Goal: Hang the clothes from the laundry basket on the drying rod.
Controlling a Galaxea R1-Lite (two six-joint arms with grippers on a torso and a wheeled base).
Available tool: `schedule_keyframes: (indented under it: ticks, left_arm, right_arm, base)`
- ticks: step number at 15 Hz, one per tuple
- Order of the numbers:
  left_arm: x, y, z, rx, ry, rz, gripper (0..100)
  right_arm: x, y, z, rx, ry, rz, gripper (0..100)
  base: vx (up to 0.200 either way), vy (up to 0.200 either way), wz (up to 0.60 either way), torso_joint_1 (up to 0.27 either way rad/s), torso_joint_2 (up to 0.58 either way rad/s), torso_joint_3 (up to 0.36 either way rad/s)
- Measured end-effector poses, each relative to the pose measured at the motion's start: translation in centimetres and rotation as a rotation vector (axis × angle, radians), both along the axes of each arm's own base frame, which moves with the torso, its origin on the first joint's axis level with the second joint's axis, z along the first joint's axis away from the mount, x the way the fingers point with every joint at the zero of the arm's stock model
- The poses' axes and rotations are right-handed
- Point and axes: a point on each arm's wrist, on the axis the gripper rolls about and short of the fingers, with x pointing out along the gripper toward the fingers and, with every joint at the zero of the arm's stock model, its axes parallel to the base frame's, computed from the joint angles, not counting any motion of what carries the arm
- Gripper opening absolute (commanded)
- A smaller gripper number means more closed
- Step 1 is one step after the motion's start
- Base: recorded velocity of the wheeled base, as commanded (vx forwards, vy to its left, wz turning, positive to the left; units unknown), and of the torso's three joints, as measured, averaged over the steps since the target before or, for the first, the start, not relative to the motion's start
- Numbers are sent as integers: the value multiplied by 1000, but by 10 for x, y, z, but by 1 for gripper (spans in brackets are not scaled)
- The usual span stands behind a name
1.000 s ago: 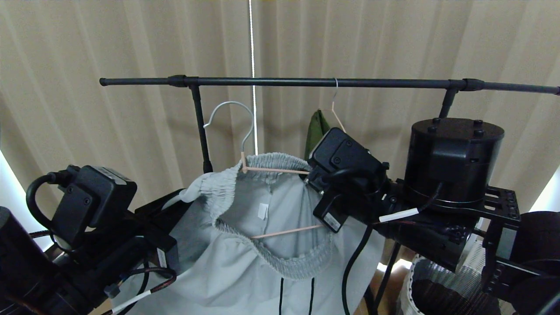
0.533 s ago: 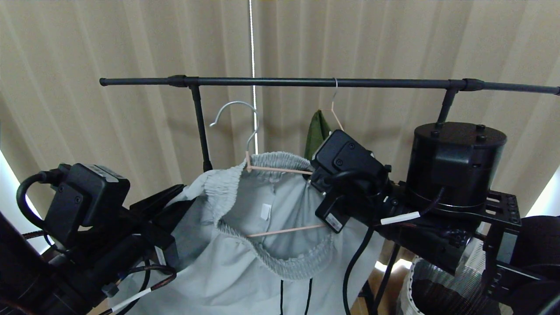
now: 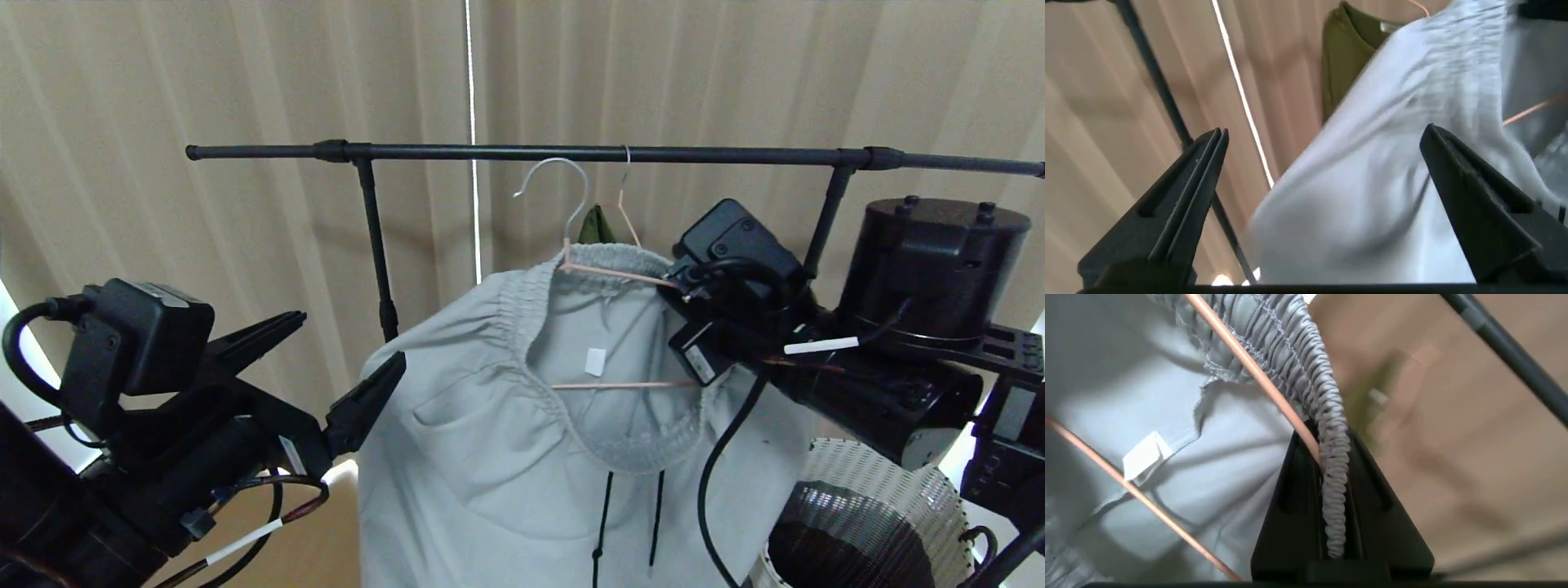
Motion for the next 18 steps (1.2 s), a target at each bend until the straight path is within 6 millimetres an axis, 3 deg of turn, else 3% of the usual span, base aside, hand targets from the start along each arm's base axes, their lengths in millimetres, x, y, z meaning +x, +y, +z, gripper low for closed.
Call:
schedule_keyframes:
  ticks: [4, 8, 11, 18]
  left_arm:
    - [9, 9, 5, -17, -12, 62, 100]
    - [40, 40, 9, -42, -9, 180, 100]
    - [51, 63, 8, -37, -6, 212, 100]
    - [54, 71, 3, -23, 14, 253, 100]
  right_arm:
    - [-3, -42, 6, -20, -11, -176, 0]
    - [-19, -94, 17, -55, -50, -361, 0]
    - [-38, -129, 22, -91, -89, -483, 0]
    - [-83, -179, 17, -183, -121, -717, 0]
  base:
    - [0, 0, 0, 0, 0, 0]
    - [0, 0, 0, 0, 0, 0]
    - [0, 0, 0, 0, 0, 0]
    - [0, 0, 0, 0, 0, 0]
